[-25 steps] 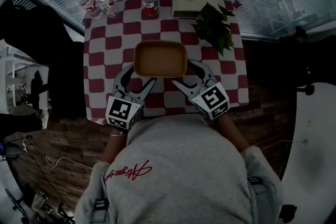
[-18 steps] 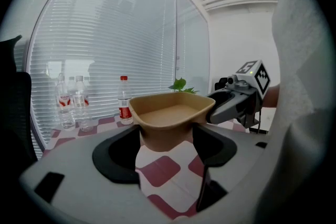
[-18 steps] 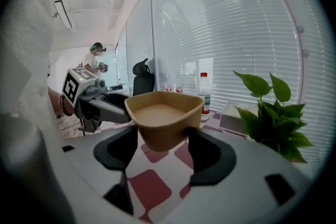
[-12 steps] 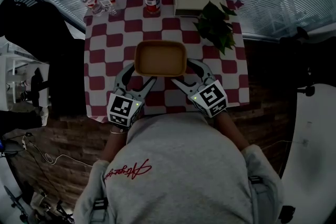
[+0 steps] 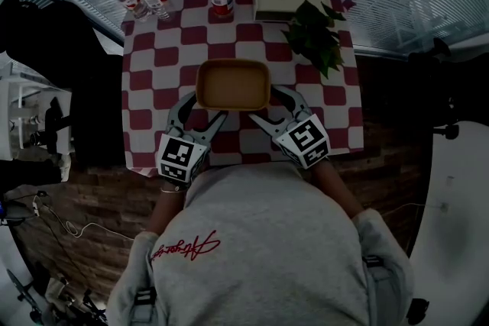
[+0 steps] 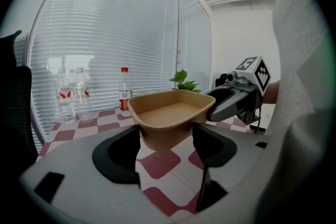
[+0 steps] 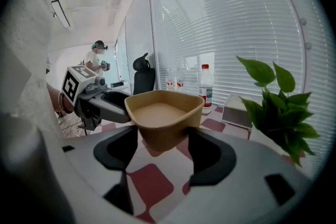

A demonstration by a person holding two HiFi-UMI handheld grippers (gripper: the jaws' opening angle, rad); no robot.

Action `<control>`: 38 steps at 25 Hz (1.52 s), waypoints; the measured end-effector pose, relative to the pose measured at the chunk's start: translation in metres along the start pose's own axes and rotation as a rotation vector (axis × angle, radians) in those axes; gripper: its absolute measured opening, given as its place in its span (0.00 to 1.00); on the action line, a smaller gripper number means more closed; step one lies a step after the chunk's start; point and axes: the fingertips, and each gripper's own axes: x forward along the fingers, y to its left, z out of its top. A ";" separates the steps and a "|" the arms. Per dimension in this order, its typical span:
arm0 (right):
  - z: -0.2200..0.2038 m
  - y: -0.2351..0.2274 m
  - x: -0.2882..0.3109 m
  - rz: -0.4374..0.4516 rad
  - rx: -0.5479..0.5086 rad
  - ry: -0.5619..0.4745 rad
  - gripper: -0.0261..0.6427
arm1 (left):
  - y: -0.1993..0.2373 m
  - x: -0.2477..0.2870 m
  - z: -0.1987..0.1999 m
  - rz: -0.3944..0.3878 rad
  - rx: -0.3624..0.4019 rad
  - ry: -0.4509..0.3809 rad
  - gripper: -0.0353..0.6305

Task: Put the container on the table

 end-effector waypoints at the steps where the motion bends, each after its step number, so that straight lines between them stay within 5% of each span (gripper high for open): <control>1: -0.001 0.000 0.000 0.000 0.000 0.002 0.50 | 0.000 0.000 0.000 0.000 0.000 0.002 0.53; 38: -0.028 0.004 0.014 0.034 0.010 0.070 0.49 | 0.000 0.009 -0.041 0.005 -0.024 0.107 0.53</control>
